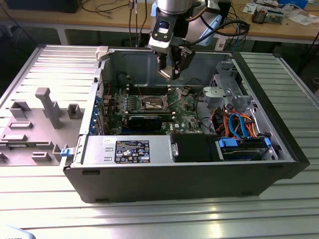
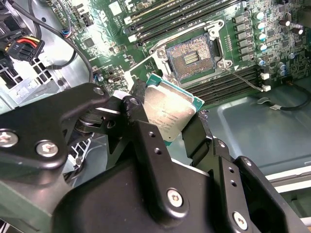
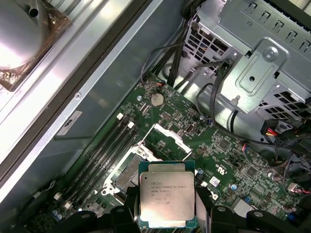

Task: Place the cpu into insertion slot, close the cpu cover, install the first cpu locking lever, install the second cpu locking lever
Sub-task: 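Place the cpu into insertion slot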

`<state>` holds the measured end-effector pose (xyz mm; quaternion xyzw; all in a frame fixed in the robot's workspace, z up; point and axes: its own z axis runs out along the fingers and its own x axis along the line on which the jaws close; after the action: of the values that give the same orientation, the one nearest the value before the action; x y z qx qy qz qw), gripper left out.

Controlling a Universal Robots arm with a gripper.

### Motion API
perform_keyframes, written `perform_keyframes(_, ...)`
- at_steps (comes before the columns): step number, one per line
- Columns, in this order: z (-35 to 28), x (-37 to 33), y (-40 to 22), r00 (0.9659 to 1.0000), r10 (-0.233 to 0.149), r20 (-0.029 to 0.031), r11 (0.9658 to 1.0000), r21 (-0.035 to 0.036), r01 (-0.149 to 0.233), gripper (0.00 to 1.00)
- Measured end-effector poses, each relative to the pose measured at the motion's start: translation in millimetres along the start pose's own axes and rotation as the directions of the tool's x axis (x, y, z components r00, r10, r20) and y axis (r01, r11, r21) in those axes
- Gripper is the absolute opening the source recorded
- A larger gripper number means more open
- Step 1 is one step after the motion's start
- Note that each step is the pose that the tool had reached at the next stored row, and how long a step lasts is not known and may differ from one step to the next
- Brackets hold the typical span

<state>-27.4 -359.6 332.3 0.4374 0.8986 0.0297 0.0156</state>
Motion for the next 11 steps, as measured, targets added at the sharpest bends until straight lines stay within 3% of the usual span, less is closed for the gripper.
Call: perform_keyframes(11, 0.0, 0.0, 0.0, 1.0, 0.008, 0.0005, 1.0, 0.0001, -0.008, 0.55)
